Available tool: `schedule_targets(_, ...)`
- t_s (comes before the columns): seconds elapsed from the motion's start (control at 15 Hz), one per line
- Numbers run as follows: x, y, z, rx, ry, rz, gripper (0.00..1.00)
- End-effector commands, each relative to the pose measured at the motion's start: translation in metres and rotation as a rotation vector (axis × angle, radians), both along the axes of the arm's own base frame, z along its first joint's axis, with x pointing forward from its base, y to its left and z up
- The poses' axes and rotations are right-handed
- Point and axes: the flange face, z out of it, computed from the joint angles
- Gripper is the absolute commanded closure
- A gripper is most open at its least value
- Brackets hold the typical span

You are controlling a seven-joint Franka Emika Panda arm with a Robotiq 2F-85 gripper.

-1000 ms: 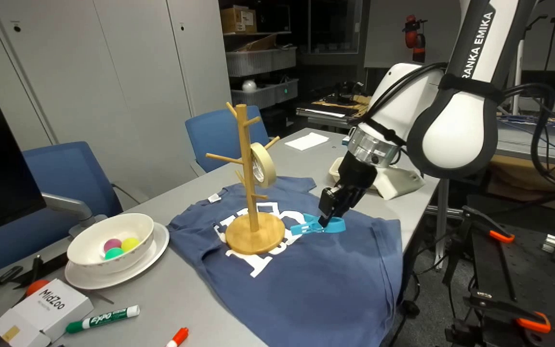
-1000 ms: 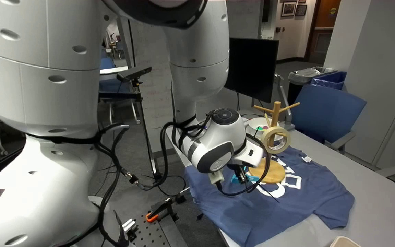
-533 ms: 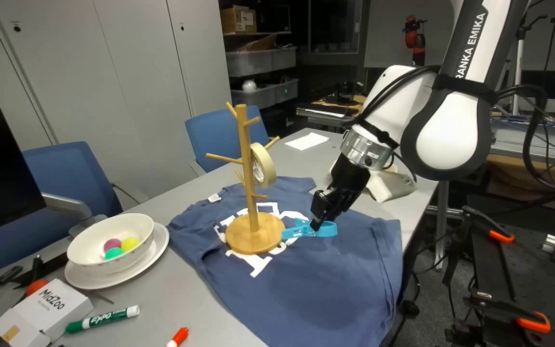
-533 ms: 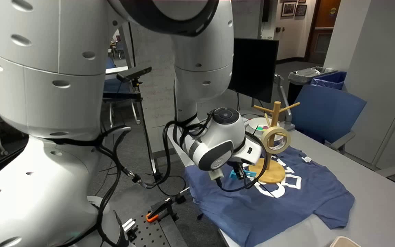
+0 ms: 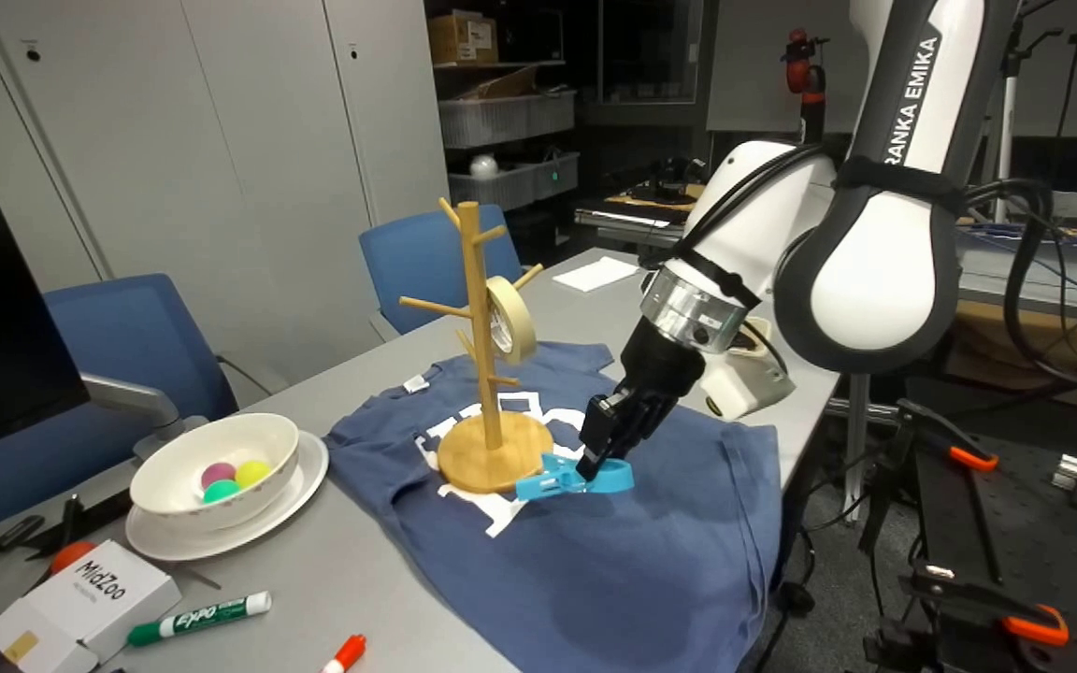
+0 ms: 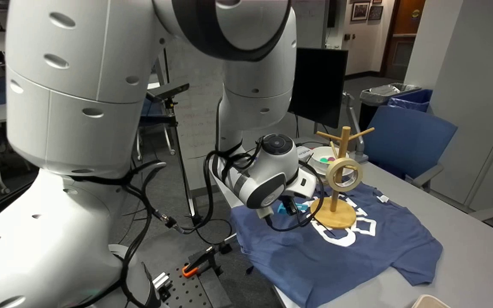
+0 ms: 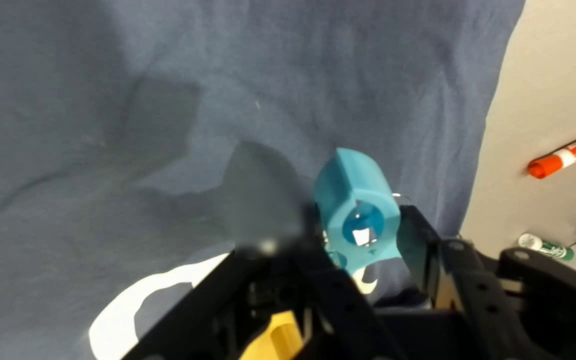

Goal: Hang the blue peg on the opposite side of the wooden rack

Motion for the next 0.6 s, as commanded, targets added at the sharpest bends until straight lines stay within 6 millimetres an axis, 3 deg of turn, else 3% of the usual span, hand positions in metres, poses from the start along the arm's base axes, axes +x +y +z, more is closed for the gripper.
schedule_targets(0.0, 0.01, 0.005, -0.004, 0.026, -0.036, 0.078, 0.83)
schedule_targets(0.53, 0.025, -0.021, -0.015, -0.069, -0.082, 0.274, 0.83)
